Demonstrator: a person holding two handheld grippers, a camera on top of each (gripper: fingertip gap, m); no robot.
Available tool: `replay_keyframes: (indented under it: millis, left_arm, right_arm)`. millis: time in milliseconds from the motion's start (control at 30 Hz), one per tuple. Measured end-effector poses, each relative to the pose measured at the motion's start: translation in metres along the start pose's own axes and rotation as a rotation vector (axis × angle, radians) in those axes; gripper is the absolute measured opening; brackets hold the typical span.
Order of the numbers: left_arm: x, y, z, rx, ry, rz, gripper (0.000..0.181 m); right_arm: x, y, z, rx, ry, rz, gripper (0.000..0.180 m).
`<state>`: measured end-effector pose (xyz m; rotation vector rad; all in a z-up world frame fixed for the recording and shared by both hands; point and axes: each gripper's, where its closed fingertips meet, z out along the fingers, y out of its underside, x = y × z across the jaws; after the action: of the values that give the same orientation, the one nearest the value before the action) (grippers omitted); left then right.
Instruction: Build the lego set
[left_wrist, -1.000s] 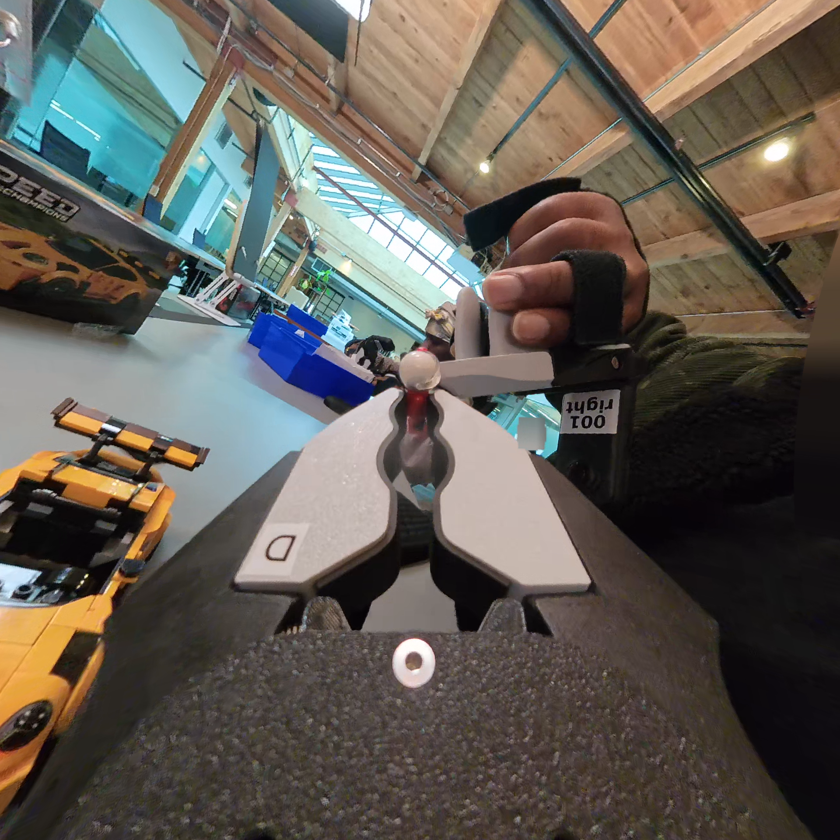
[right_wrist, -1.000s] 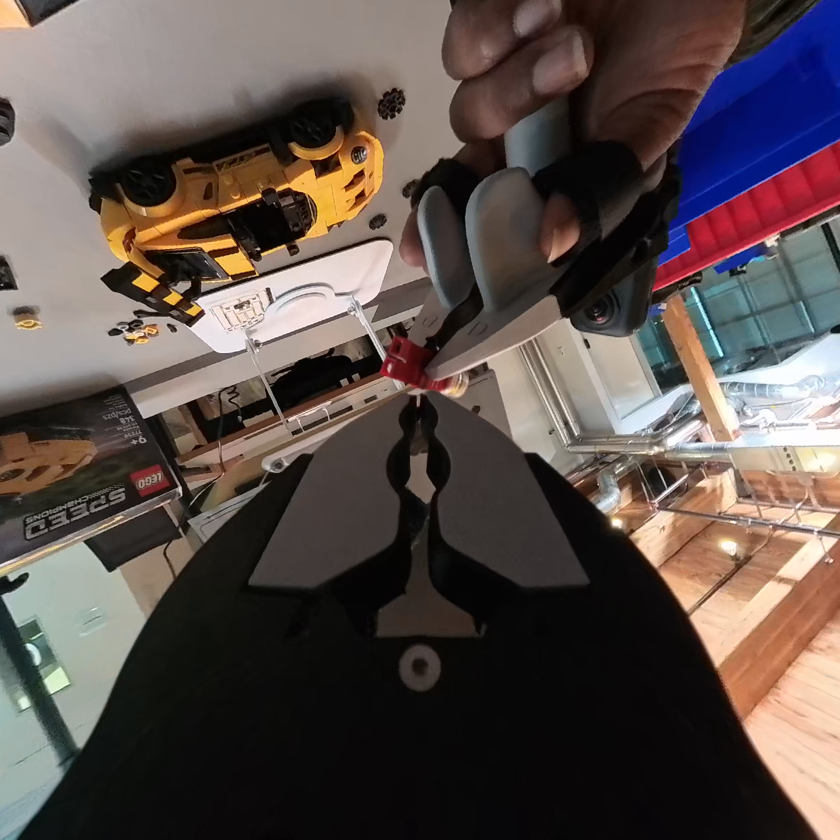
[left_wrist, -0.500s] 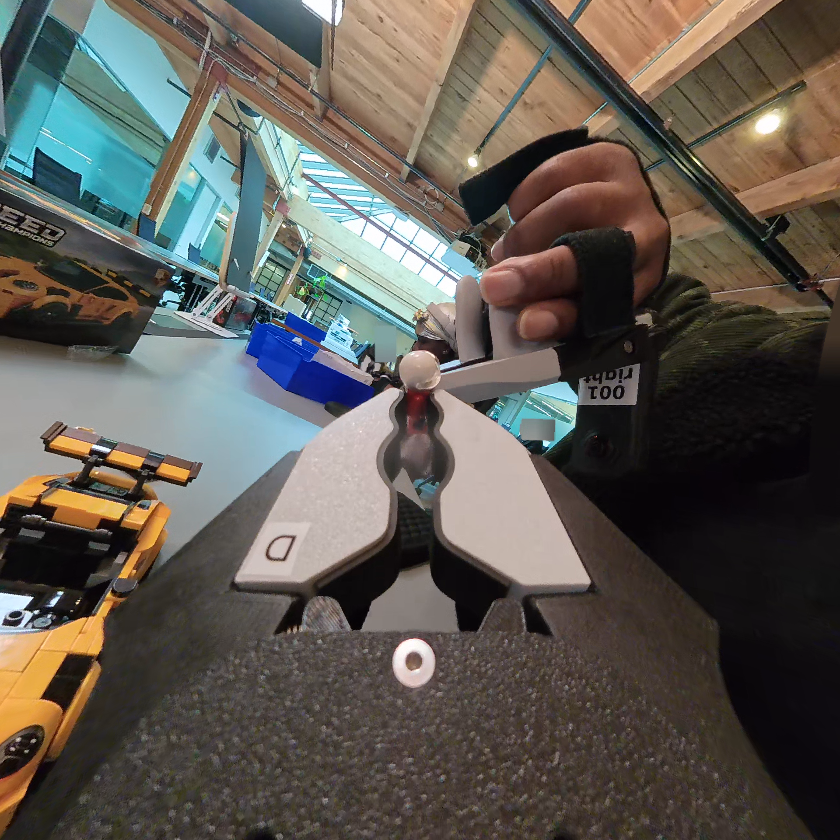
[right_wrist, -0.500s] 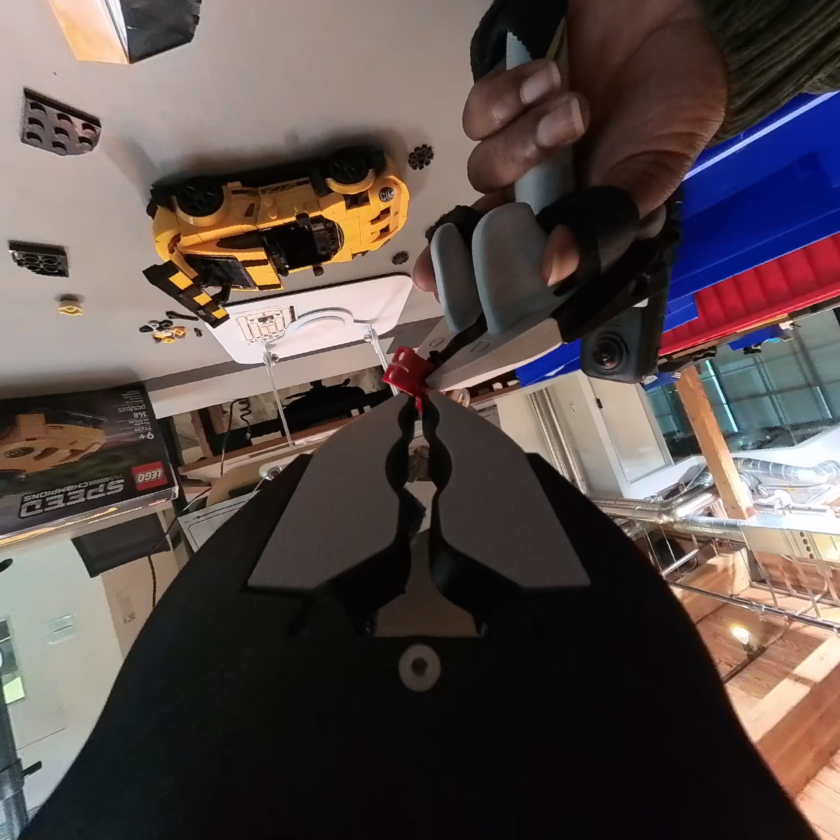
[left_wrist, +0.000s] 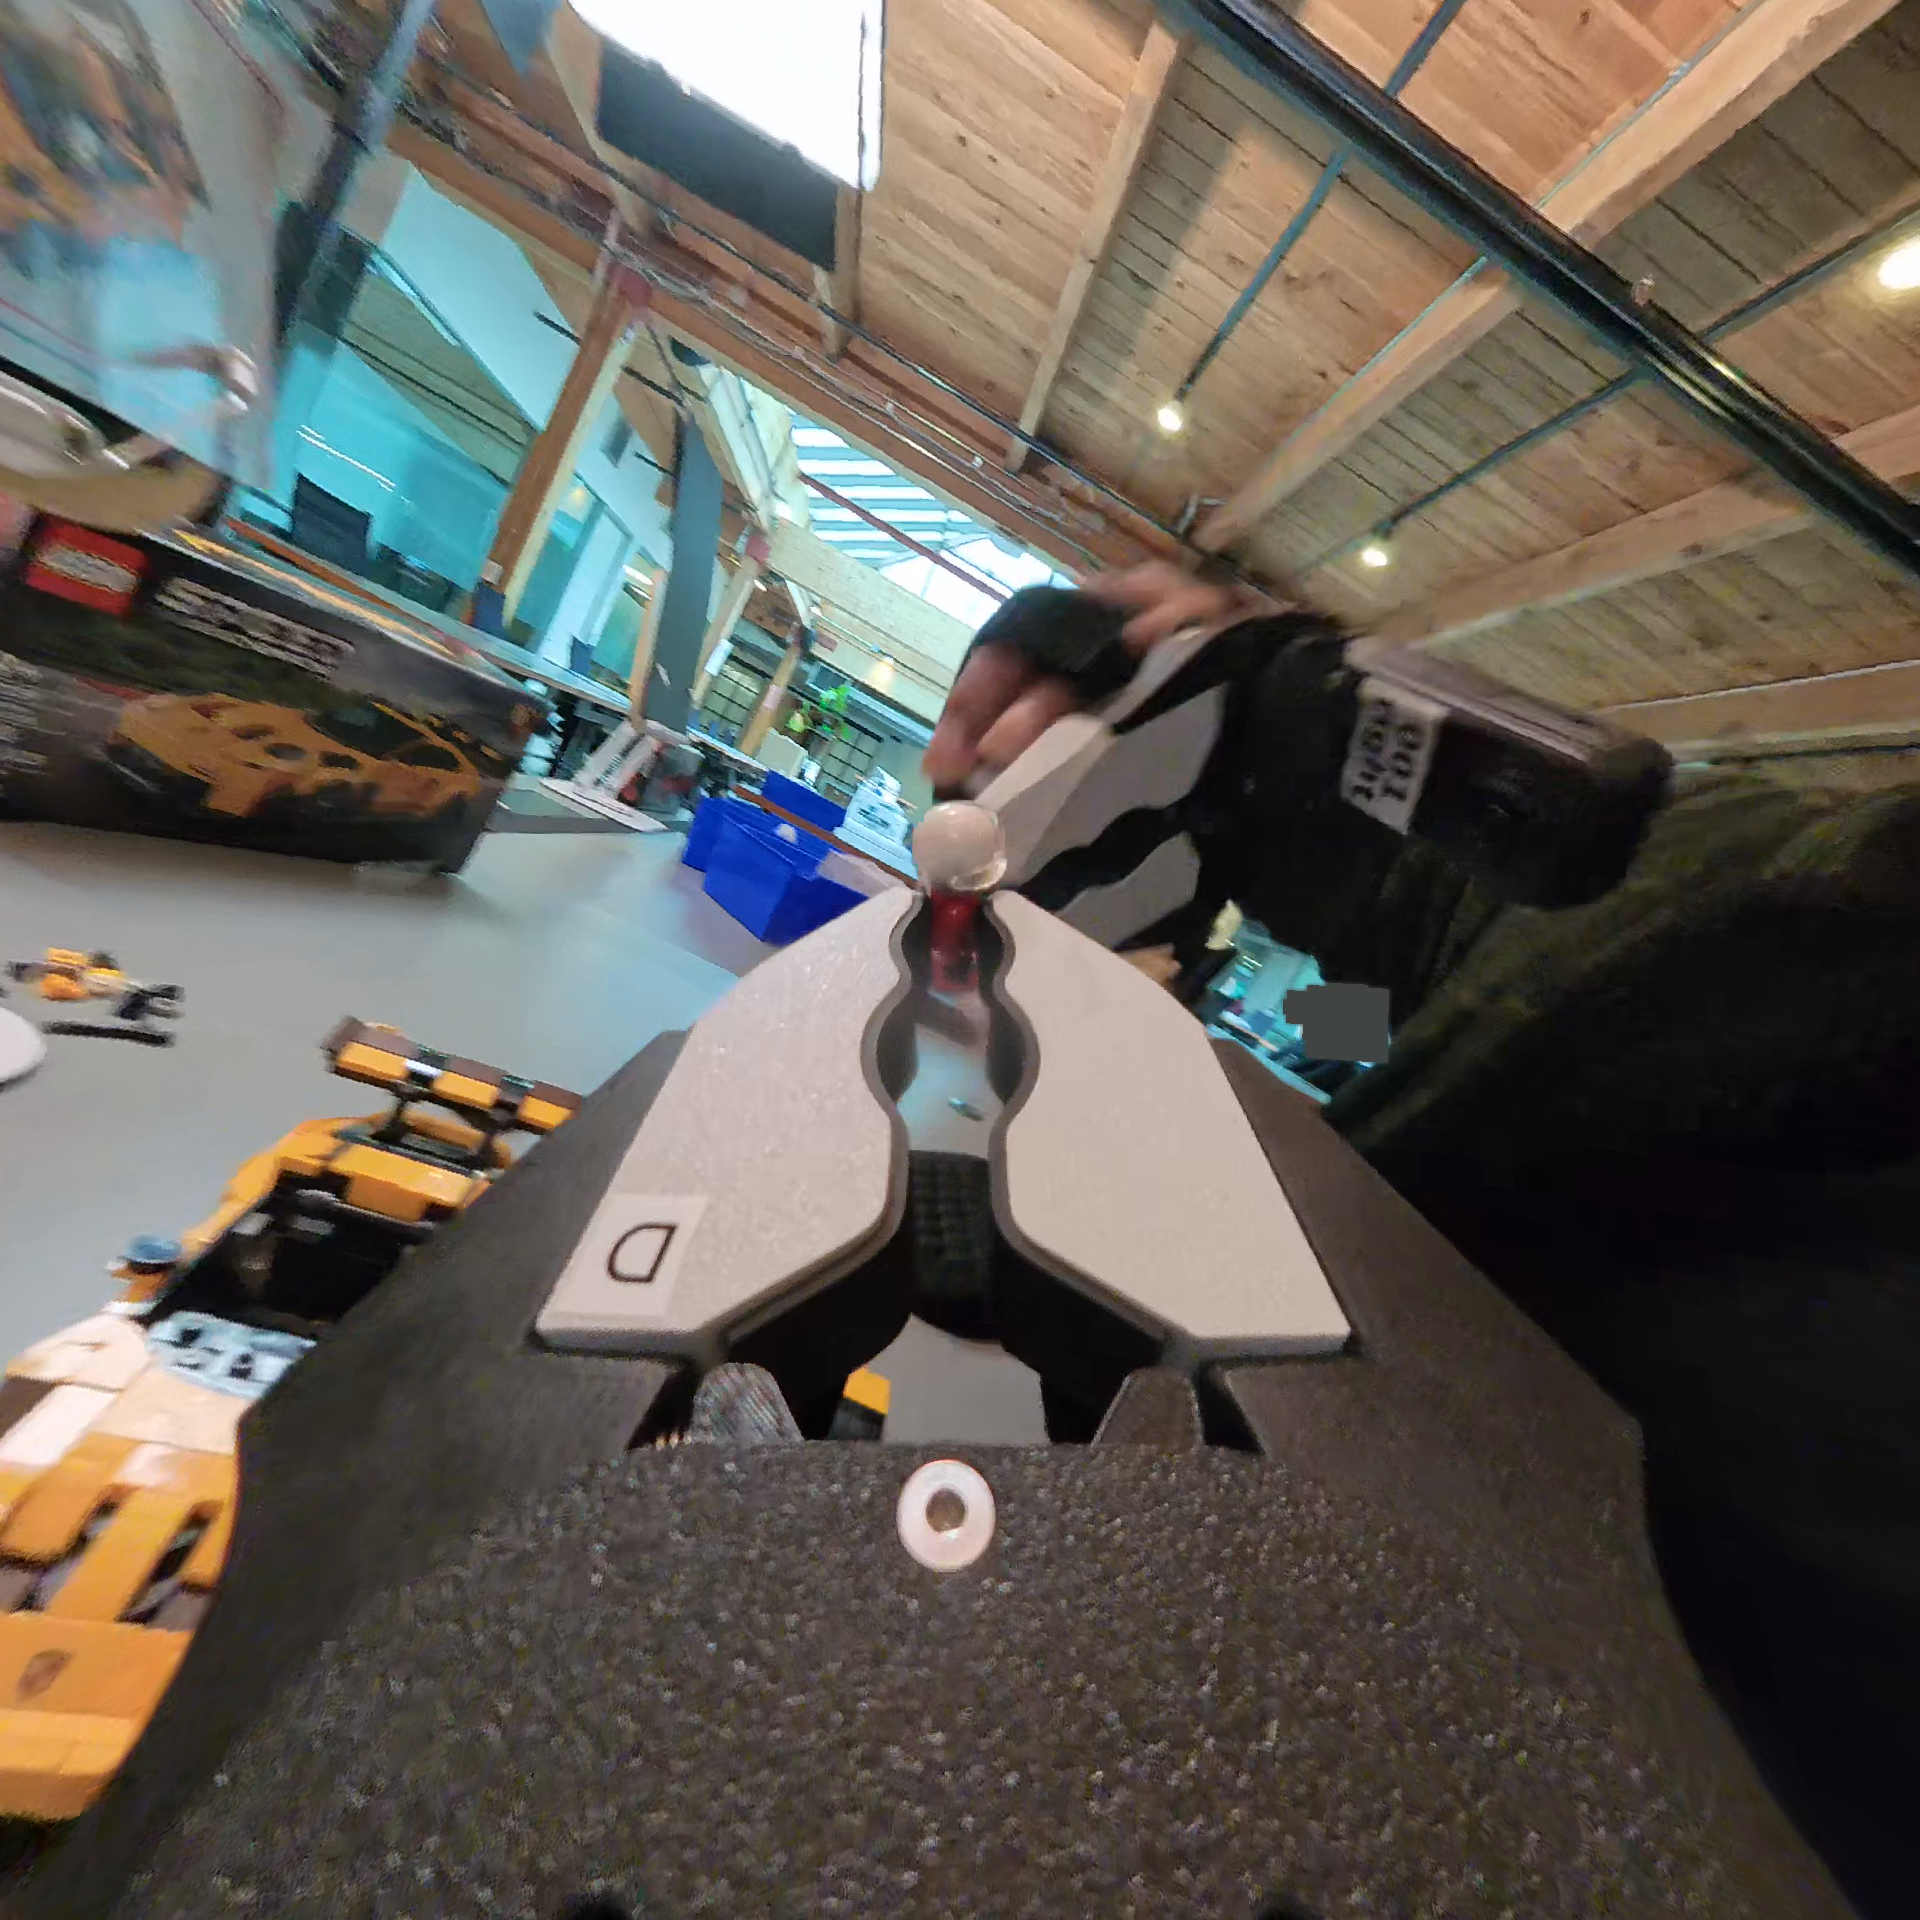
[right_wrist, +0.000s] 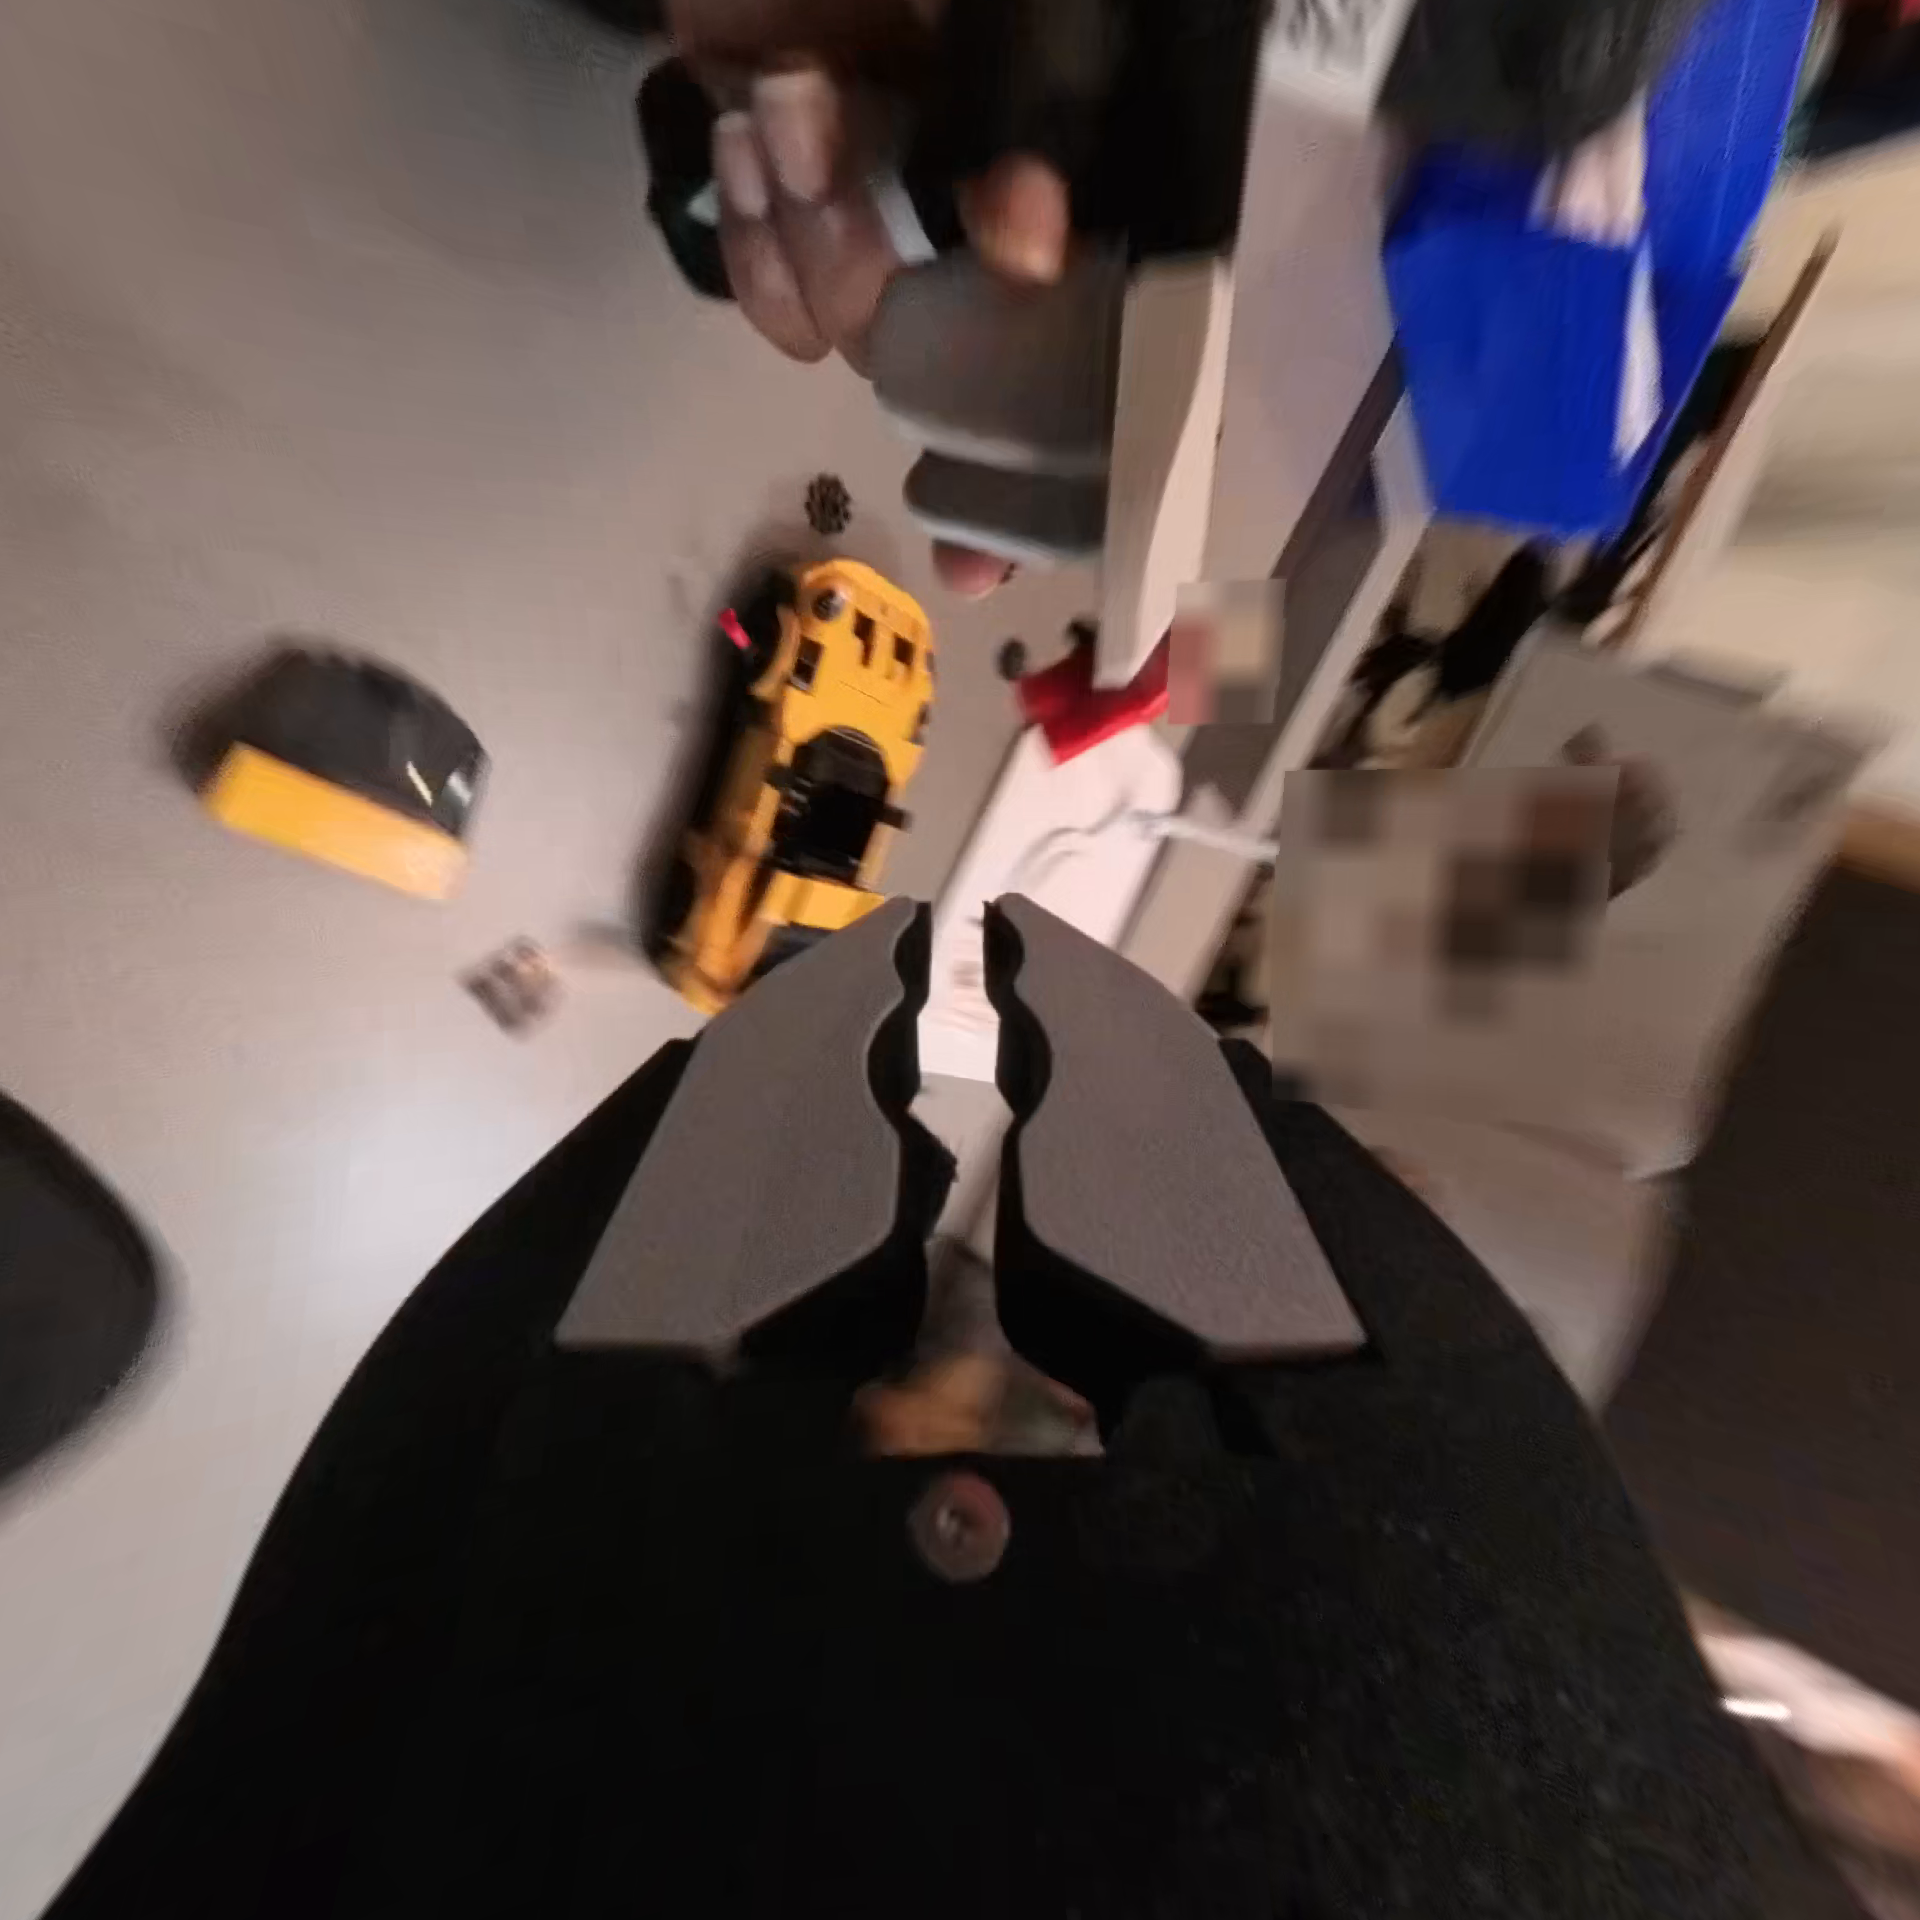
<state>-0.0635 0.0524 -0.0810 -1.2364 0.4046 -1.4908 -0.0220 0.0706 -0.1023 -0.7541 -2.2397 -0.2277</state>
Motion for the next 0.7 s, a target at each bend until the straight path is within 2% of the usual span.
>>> replay_keyframes:
  millis: [67,133,267,400,567,700]
  left_arm:
    - [-0.005,-0.011,-0.006,0.020,-0.045,0.047,0.008]
    - [-0.007,-0.020,-0.011,0.036,-0.077,0.093,0.008]
    - [-0.013,-0.031,-0.019,0.052,-0.132,0.146,0.008]
    - [-0.020,-0.037,-0.024,0.059,-0.180,0.174,0.008]
    - [-0.029,-0.047,-0.034,0.062,-0.269,0.240,0.008]
    - [-0.028,-0.051,-0.036,0.064,-0.279,0.262,0.008]
  right_arm:
    - [-0.016,0.013,0.017,0.054,-0.058,0.304,0.012]
    - [-0.034,0.021,0.039,0.098,-0.109,0.524,0.016]
    - [-0.067,0.012,0.083,0.189,-0.220,0.819,0.019]
    - [-0.084,-0.016,0.113,0.248,-0.302,0.866,0.021]
    - [-0.085,-0.051,0.130,0.268,-0.349,0.766,0.025]
    - [-0.079,-0.067,0.139,0.275,-0.404,0.710,0.025]
